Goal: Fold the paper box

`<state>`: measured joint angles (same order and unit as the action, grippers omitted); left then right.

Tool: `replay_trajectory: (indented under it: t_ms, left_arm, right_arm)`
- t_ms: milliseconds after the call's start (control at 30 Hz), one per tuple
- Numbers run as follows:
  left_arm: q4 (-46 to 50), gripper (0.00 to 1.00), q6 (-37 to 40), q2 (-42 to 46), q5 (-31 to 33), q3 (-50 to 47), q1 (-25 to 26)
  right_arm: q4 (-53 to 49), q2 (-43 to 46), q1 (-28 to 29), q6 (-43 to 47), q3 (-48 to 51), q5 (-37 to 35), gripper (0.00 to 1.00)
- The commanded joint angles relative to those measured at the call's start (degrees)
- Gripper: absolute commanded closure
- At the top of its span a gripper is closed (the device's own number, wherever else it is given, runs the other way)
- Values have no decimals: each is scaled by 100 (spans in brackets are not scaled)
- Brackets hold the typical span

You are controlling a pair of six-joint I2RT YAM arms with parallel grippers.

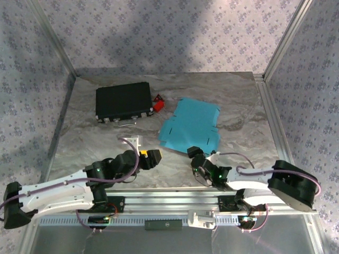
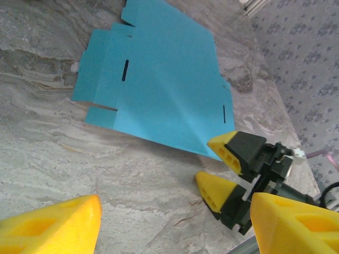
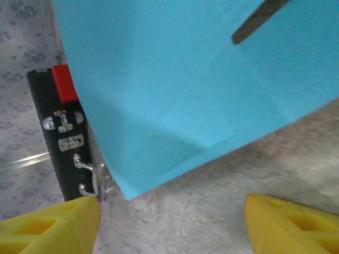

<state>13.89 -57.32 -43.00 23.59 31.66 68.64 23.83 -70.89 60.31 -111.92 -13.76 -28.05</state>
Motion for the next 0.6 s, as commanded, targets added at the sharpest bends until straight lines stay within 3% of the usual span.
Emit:
replay_trajectory:
  t_ms: [0,267,467,567]
  left_arm:
    - [-62,26,-7,181,12,-58,26]
    - [-48,27,58,205,-56,-2,49]
    - [-9,29,107,206,-47,60,65]
    - [-13,29,107,199,-45,66,68]
  right_arm:
    - [675,-384,-191,-242,-18,58,29]
    - [1832,-1211,-604,-260,-31,108,40]
    - [1932,-1456,-680,-409,-57,28,50]
    - [1831,-1507,-752,-482,-90,69,80]
